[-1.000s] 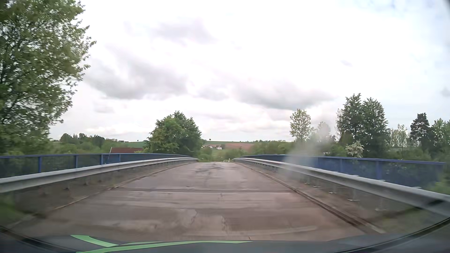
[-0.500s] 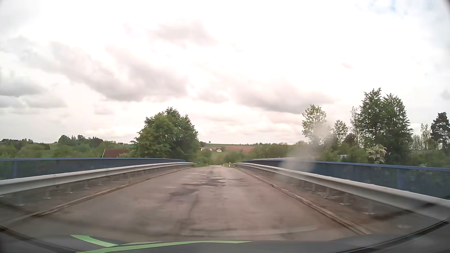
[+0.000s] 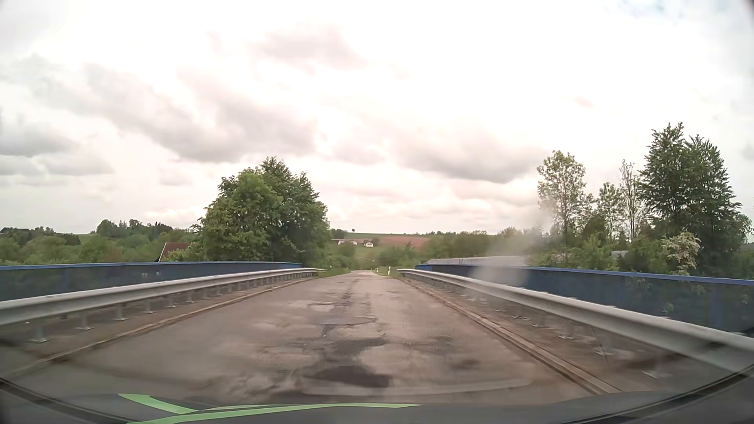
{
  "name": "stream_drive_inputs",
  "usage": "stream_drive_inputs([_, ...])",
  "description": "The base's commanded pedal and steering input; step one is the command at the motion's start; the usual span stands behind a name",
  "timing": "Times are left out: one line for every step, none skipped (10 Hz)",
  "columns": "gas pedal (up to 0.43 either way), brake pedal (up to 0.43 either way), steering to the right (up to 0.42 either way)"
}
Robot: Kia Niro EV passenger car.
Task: Follow the waypoints while adhering to traffic rules and regulations
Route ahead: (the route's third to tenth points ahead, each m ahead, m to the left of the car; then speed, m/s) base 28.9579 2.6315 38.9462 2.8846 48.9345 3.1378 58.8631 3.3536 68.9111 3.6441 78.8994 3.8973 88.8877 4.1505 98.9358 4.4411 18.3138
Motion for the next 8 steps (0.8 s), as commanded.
stream_drive_inputs([0.150, 0.000, -0.004])
stream_drive_inputs([0.150, 0.000, -0.005])
stream_drive_inputs([0.150, 0.000, -0.004])
stream_drive_inputs([0.150, 0.000, -0.004])
stream_drive_inputs([0.150, 0.000, -0.004])
stream_drive_inputs([0.138, 0.000, -0.004])
stream_drive_inputs([0.138, 0.000, -0.003])
stream_drive_inputs([0.138, 0.000, -0.002])
